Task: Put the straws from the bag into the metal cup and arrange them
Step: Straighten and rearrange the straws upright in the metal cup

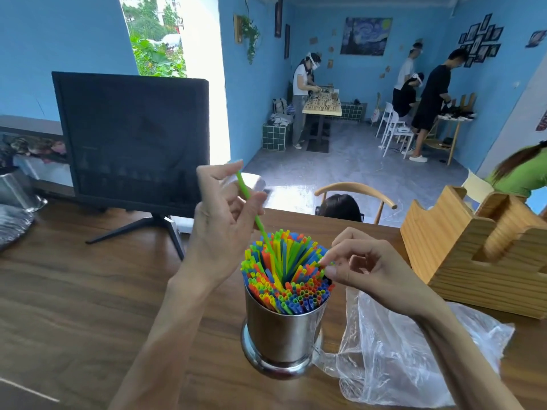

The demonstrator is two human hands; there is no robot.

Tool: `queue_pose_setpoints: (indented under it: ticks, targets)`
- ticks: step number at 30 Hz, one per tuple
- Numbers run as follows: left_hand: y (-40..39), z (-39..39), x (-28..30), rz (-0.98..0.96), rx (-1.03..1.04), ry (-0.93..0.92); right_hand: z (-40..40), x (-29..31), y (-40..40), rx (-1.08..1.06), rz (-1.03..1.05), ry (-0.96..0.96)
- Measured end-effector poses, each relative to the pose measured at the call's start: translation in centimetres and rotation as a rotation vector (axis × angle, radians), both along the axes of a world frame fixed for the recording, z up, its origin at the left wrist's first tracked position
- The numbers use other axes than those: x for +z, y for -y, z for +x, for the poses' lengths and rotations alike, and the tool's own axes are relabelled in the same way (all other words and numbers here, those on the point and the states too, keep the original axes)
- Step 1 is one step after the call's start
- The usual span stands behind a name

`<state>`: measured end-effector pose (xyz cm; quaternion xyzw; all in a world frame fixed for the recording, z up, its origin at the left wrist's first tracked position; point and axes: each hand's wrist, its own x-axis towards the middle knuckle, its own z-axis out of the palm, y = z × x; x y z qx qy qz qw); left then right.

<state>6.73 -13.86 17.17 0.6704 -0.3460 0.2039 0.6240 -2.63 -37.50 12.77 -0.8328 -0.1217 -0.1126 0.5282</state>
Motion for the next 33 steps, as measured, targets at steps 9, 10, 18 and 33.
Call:
queue_pose_setpoints:
  ticks: [9, 10, 18, 33]
  targets:
    - [0.5, 0.8, -2.5, 0.444, 0.152, 0.123, -0.1, 0.0, -0.4, 0.038, -0.099, -0.005]
    - [0.4, 0.8, -2.6, 0.471, 0.133, 0.121, -0.1, 0.1, -0.5, 0.035, -0.100, 0.000]
    - [1.9, -0.8, -0.9, 0.449, -0.073, 0.001, 2.0, 5.1, -2.3, -0.069, 0.037, 0.233]
    - [1.8, -0.6, 2.4, -0.347, -0.123, -0.158, 2.7, 4.1, -3.0, 0.059, 0.167, 0.039]
